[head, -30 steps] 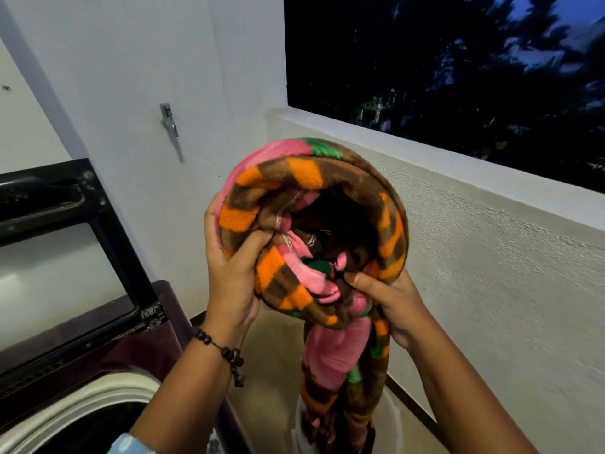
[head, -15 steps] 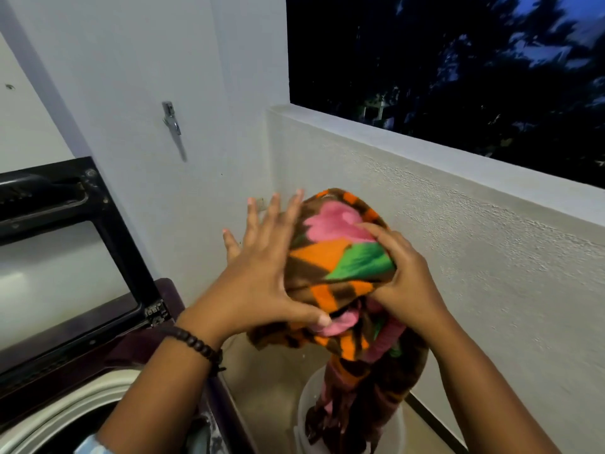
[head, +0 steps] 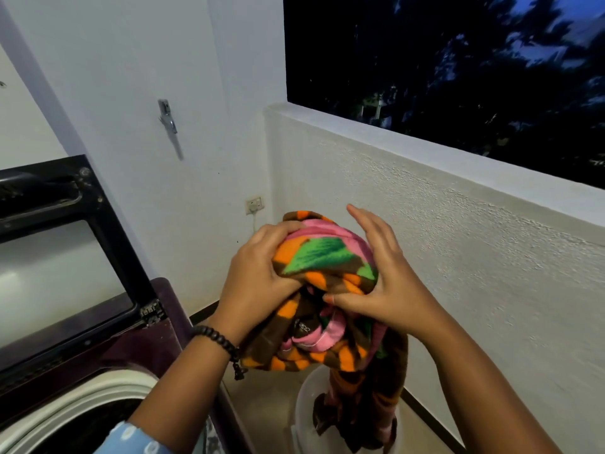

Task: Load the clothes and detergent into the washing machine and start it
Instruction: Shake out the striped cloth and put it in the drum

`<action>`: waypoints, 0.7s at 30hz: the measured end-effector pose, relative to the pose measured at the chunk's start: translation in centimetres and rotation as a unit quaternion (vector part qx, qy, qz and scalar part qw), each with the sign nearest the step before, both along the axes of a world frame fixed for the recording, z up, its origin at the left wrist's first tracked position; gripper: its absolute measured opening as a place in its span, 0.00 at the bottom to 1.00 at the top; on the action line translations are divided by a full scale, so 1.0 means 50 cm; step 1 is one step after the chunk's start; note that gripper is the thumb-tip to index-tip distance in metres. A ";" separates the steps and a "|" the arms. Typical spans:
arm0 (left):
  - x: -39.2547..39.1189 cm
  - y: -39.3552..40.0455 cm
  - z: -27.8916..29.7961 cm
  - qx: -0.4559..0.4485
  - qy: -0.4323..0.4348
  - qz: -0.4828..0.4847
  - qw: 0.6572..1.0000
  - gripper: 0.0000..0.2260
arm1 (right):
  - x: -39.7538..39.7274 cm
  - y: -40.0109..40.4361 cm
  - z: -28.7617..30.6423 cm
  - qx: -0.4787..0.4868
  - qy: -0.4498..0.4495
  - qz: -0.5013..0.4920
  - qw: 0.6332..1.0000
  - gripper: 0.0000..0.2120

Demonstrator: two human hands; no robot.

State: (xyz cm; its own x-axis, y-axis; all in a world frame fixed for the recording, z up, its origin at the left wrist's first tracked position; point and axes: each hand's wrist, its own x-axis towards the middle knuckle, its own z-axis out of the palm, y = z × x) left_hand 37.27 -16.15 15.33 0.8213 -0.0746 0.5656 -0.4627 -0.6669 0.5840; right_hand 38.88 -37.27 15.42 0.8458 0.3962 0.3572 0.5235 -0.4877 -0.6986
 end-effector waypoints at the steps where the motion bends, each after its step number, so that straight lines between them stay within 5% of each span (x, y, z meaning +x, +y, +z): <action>1: 0.001 0.006 0.000 -0.041 -0.009 0.000 0.999 0.25 | 0.002 -0.010 0.000 -0.001 0.013 -0.002 1.000 0.55; 5: 0.000 0.033 0.009 -0.263 -0.024 -0.014 0.964 0.22 | 0.009 -0.059 -0.016 0.052 0.098 -0.007 0.994 0.63; 11: -0.001 0.031 0.031 -0.509 -0.065 0.009 0.858 0.17 | 0.018 -0.062 -0.073 0.212 0.215 0.062 0.951 0.70; 17: -0.013 -0.025 0.014 -0.561 -0.054 0.003 0.826 0.18 | 0.026 0.003 -0.086 0.307 0.169 0.019 0.936 0.46; 21: -0.017 -0.011 -0.024 -0.533 0.020 -0.010 0.846 0.31 | 0.035 0.001 -0.080 0.337 0.126 -0.035 0.932 0.43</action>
